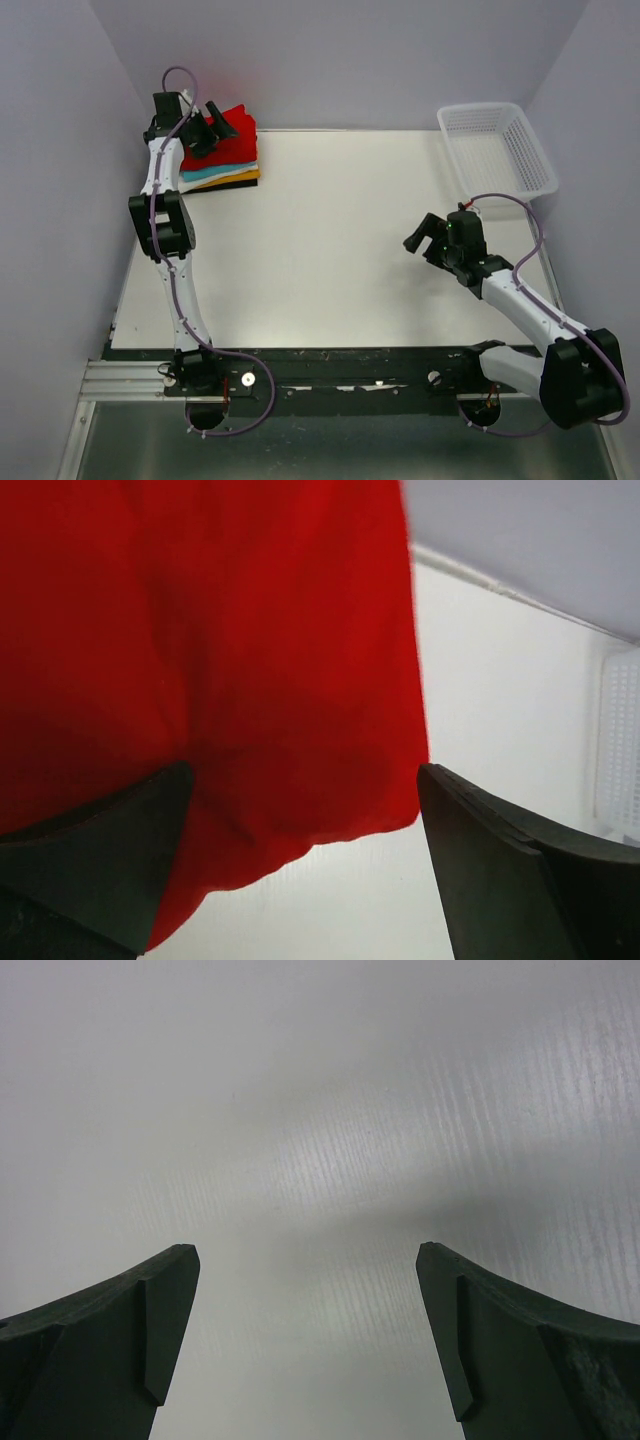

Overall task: Fold and stack the t-shirts
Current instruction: Put the neatly folded tshirt into the corner of the board with the left arm, then reset both arms

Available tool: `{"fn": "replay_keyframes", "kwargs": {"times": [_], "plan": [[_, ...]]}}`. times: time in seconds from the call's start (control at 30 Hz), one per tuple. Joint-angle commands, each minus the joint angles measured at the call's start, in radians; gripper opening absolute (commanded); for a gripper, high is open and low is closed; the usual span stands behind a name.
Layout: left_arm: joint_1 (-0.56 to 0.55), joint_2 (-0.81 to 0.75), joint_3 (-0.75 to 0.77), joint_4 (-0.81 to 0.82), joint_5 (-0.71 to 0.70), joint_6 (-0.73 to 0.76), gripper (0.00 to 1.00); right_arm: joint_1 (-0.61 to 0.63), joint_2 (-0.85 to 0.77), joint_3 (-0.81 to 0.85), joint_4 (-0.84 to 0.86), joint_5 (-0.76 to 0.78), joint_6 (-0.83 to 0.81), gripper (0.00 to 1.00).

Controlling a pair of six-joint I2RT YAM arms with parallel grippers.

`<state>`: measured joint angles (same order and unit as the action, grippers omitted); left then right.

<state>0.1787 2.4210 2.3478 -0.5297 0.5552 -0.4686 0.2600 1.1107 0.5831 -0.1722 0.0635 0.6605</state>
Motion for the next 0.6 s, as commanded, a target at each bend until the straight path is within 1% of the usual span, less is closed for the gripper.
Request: {"fn": "replay_keyframes", "kwargs": {"times": [0.0,0.1,0.2,0.27,0.33,0.4,0.47,0.53,0.57], "plan": [[0.036,-0.040,-0.058,-0.078,0.007,-0.059,0.99,-0.004,0.017,0.010,0.012,0.020,-0.014,1.00],[0.038,-0.066,-0.052,-0.124,-0.002,-0.041,0.99,-0.003,0.013,0.006,0.011,0.005,-0.014,1.00],[0.037,-0.114,-0.042,-0.132,0.051,-0.033,0.99,-0.004,-0.007,0.009,0.010,0.003,-0.012,1.00],[0.037,-0.176,-0.056,-0.139,0.072,-0.033,0.98,-0.004,-0.025,0.014,0.005,0.001,-0.010,1.00],[0.033,-0.267,-0.113,-0.142,0.069,-0.028,0.99,-0.004,-0.048,0.016,-0.005,0.000,-0.010,1.00],[0.018,-0.401,-0.230,-0.136,0.039,-0.018,0.98,-0.004,-0.076,0.015,-0.027,0.017,-0.008,1.00],[-0.008,-0.584,-0.411,-0.109,-0.029,0.001,0.99,-0.004,-0.117,0.008,-0.043,0.044,-0.003,1.00],[-0.038,-0.792,-0.667,-0.025,-0.139,-0.036,0.98,-0.004,-0.166,-0.009,-0.049,0.069,0.005,1.00],[-0.055,-0.897,-0.825,0.035,-0.173,-0.056,0.99,-0.004,-0.195,-0.019,-0.049,0.085,0.009,1.00]]}}
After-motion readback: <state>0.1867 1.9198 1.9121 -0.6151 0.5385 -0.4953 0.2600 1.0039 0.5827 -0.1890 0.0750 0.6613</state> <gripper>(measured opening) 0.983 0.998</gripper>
